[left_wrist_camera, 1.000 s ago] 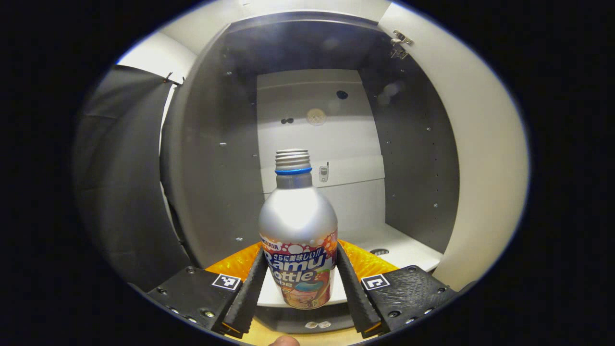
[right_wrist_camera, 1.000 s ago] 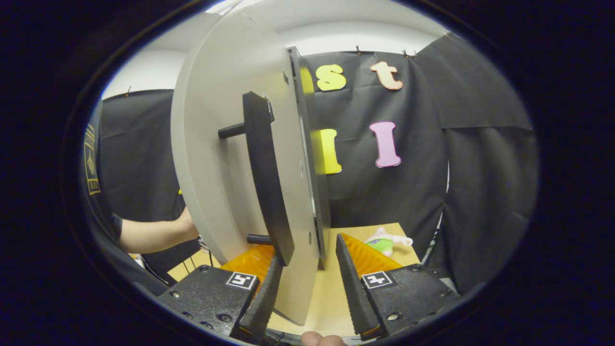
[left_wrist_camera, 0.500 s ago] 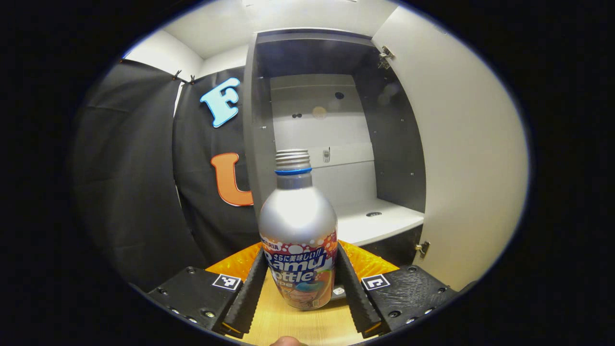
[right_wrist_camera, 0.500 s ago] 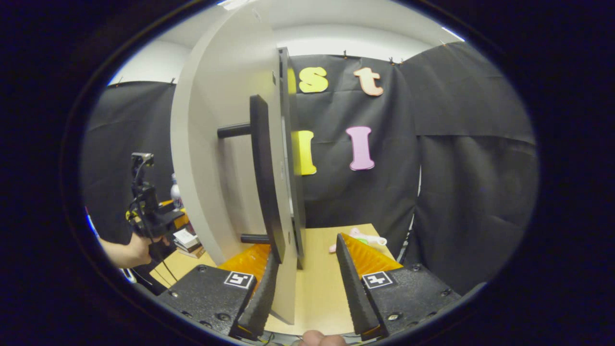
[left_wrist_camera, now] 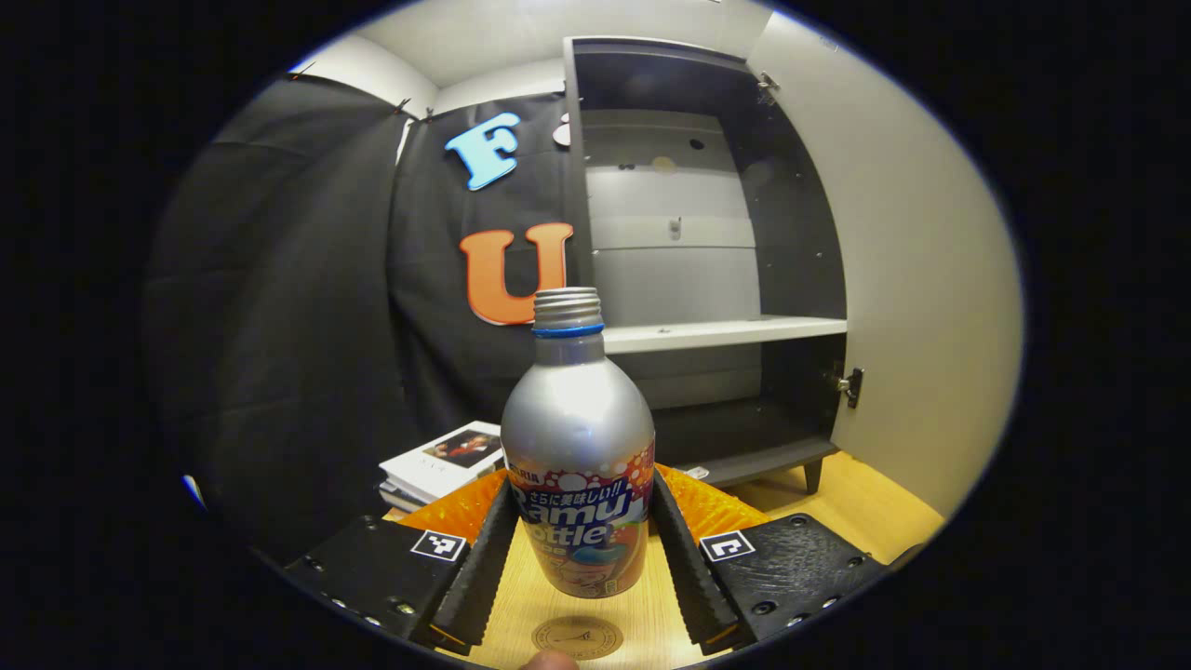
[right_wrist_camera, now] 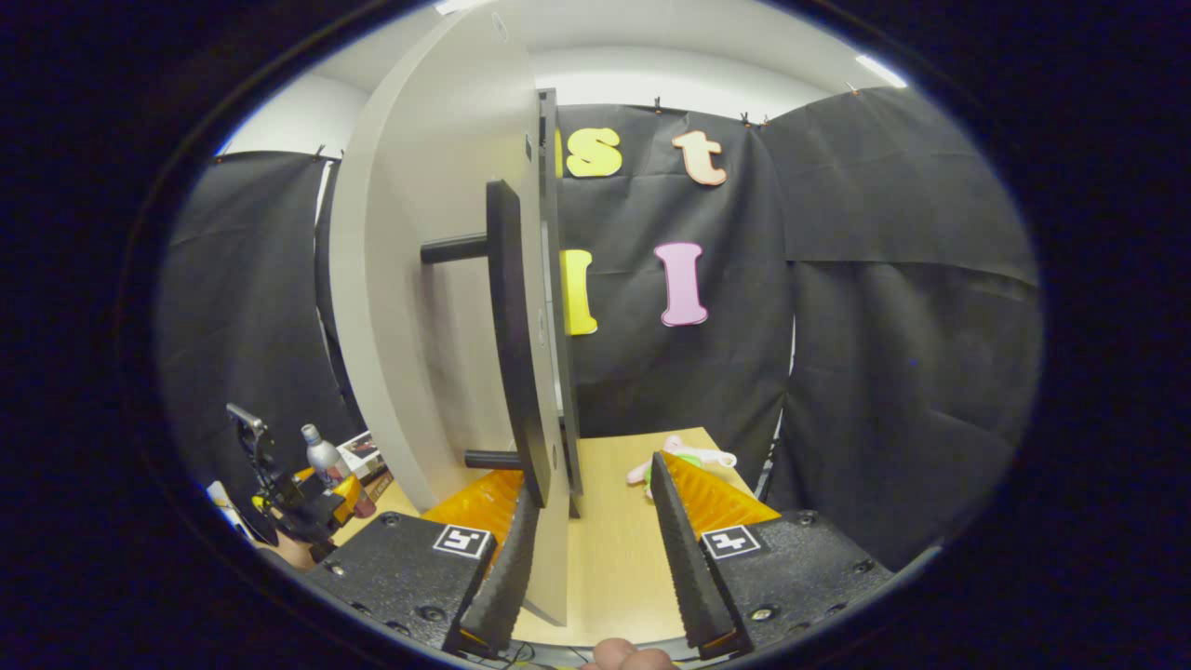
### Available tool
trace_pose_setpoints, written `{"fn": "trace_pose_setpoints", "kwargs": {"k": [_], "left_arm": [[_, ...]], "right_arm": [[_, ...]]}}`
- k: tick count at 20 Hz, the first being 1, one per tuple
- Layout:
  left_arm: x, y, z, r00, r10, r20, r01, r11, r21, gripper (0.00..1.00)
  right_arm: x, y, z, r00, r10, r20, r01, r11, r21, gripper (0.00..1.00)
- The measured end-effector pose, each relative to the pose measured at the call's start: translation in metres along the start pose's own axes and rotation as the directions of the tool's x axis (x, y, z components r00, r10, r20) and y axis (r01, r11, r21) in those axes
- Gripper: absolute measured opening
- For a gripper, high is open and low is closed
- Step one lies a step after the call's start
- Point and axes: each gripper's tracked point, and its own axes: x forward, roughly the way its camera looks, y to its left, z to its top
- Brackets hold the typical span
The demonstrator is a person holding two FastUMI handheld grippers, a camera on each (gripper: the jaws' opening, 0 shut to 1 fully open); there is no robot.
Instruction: Open the cabinet door with the right hand, grasp the bottle in the cabinet with the left hand and place it on the coaster, then close the cabinet door with the right hand.
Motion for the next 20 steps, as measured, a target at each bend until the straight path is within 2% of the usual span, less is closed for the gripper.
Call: {"fn": "trace_pose_setpoints", "kwargs": {"k": [4, 6, 10, 13, 15, 17, 20], "left_arm": [[0.002, 0.013, -0.044, 0.999, 0.052, -0.012, -0.052, 0.998, 0.023, 0.76], [0.008, 0.013, -0.065, 0.998, 0.054, -0.010, -0.054, 0.997, 0.048, 0.77], [0.008, 0.015, -0.107, 0.996, 0.063, -0.062, -0.061, 0.998, 0.032, 0.77], [0.001, 0.017, -0.124, 0.993, 0.088, -0.081, -0.088, 0.996, 0.005, 0.77], [-0.002, 0.016, -0.138, 0.990, 0.089, -0.108, -0.089, 0.996, 0.011, 0.77], [-0.004, 0.019, -0.144, 0.988, 0.098, -0.117, -0.098, 0.995, 0.003, 0.79], [-0.006, 0.022, -0.156, 0.987, 0.103, -0.121, -0.105, 0.994, -0.010, 0.81]], "right_arm": [[-0.007, 0.004, -0.005, 1.000, -0.012, -0.004, 0.012, 1.000, -0.004, 0.70], [-0.021, 0.004, -0.008, 1.000, -0.015, 0.005, 0.015, 1.000, -0.004, 0.70], [-0.048, -0.020, -0.034, 0.996, -0.073, -0.043, 0.074, 0.997, 0.024, 0.69], [-0.045, -0.023, -0.037, 0.995, -0.086, -0.057, 0.087, 0.996, 0.009, 0.70], [-0.041, -0.019, -0.044, 0.994, -0.071, -0.081, 0.071, 0.997, -0.008, 0.70], [-0.037, -0.019, -0.048, 0.991, -0.090, -0.094, 0.086, 0.995, -0.056, 0.71], [-0.032, -0.014, -0.048, 0.992, -0.074, -0.105, 0.068, 0.996, -0.058, 0.69]]}}
